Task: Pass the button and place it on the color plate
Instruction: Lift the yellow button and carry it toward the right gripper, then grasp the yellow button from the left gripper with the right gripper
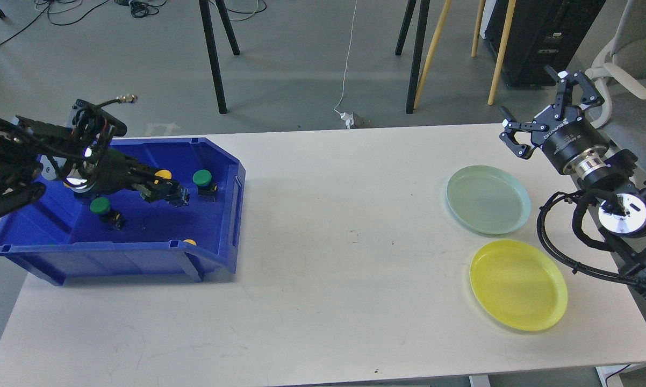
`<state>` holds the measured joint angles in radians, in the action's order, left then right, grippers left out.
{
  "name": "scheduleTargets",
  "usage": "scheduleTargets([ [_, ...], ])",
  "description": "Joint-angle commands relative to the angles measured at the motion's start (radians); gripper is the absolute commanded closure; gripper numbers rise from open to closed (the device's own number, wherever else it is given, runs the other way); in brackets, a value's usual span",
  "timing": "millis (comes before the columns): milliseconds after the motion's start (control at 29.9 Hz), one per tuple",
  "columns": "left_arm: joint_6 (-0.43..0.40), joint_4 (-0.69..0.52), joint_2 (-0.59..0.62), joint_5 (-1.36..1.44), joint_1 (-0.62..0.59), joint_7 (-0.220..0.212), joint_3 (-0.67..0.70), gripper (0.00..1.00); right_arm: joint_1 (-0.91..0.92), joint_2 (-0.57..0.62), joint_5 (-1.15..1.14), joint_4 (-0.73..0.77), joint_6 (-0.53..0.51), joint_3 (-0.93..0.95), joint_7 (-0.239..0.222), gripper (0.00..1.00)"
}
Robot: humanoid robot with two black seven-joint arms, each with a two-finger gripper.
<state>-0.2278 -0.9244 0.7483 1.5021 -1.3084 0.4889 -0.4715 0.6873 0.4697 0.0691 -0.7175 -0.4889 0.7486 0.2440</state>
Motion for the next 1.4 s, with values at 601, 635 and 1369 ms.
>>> scheduleTargets([
  [601,-0.205,0.048,-0.407,-0.655,0.219,0.000,0.640,0.95,-0.314,0.306,-0.198,-0.747,0.090,-0.002,0.004,0.01],
  [635,-0.202,0.068,-0.427,-0.655,0.221,0.000,0.640,0.95,-0.322,0.311,-0.198,-0.763,0.095,-0.003,0.004,0.01],
  [1369,-0.145,0.133,-0.518,-0.651,0.255,0.000,0.637,0.94,-0.060,0.063,-0.180,-0.583,0.196,-0.249,0.001,0.03],
])
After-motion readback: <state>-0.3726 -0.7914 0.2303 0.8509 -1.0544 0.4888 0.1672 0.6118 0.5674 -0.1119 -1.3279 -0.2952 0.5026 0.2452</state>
